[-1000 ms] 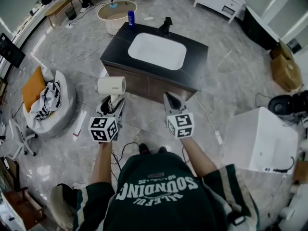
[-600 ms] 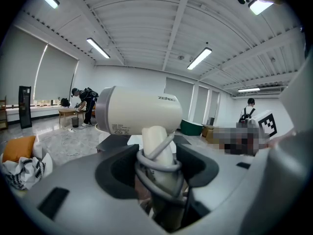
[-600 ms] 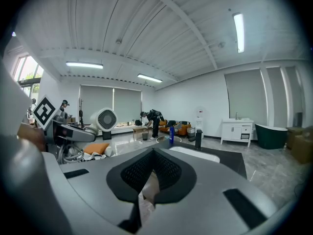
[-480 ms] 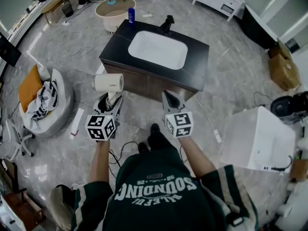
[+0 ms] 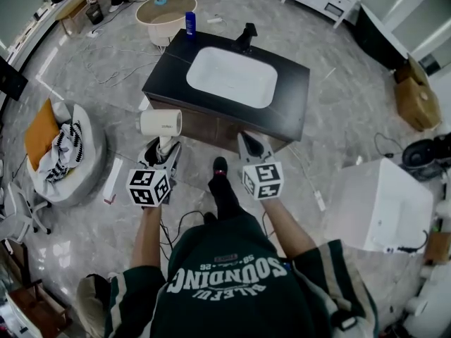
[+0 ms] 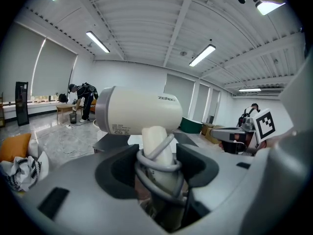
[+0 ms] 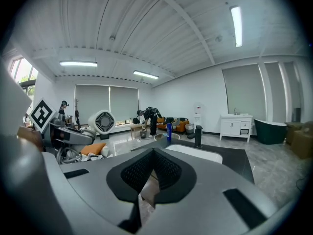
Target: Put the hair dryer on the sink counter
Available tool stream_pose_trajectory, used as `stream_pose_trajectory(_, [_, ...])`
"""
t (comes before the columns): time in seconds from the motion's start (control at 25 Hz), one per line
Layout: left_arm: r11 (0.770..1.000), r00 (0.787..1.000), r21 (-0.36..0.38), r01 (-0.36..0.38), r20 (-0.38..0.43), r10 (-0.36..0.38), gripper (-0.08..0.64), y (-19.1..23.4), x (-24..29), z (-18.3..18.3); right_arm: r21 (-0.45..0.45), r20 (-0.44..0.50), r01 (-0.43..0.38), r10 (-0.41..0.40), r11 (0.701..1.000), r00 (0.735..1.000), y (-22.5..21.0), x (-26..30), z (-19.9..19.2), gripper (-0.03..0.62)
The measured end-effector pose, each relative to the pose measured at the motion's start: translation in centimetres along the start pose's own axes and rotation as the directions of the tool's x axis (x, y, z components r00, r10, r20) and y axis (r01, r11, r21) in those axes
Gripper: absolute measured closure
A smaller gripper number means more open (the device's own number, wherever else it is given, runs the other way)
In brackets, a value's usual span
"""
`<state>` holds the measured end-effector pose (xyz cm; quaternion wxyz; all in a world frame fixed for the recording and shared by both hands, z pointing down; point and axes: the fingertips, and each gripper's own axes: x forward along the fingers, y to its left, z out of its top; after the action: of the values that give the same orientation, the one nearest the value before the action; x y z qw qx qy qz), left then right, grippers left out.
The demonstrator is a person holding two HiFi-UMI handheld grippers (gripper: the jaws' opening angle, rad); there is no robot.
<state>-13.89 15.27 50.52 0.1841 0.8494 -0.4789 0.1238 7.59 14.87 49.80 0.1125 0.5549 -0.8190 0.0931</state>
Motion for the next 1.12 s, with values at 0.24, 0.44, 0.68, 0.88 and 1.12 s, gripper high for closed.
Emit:
stream_pose_trajectory(0.24, [1.000, 1.000, -0.001, -0.005, -0.013, 0.005, 0.322, 2.7, 4.3, 2.1, 0.008, -0.001, -0.007, 0.007, 1.000, 1.000, -1.8, 5.1, 1.5, 0.592])
stream_pose_trajectory(0.44, [1.000, 1.000, -0.015, -0.016, -0.020, 0.015, 0.322, 5.2, 9.0, 4.3, 0.007, -0.013, -0.021, 0.021, 1.000, 1.000, -4.3, 10.2, 2.8, 0.592])
stream_pose_trajectory(0.68, [0.998, 0.998, -0.044, -0.035, -0.050, 0.033, 0.322, 7.9, 16.3, 7.0, 0.006, -0.049, -0.048, 0.048, 0.999, 0.998, -8.5, 17.7, 4.4, 0.592])
stream_pose_trajectory(0.88, [0.998, 0.997, -0.041, -0.053, -0.063, 0.051, 0.322, 10.2, 21.7, 10.0, 0.011, -0.041, -0.084, 0.084, 0.996, 0.996, -11.3, 24.1, 6.9, 0.592])
stream_pose_trajectory(1.12, [0.996, 0.995, -0.042, -0.084, -0.056, 0.082, 0.322, 12.2, 25.7, 13.3, -0.001, -0.027, -0.123, 0.123, 0.992, 0.992, -13.6, 28.8, 9.7, 0.592])
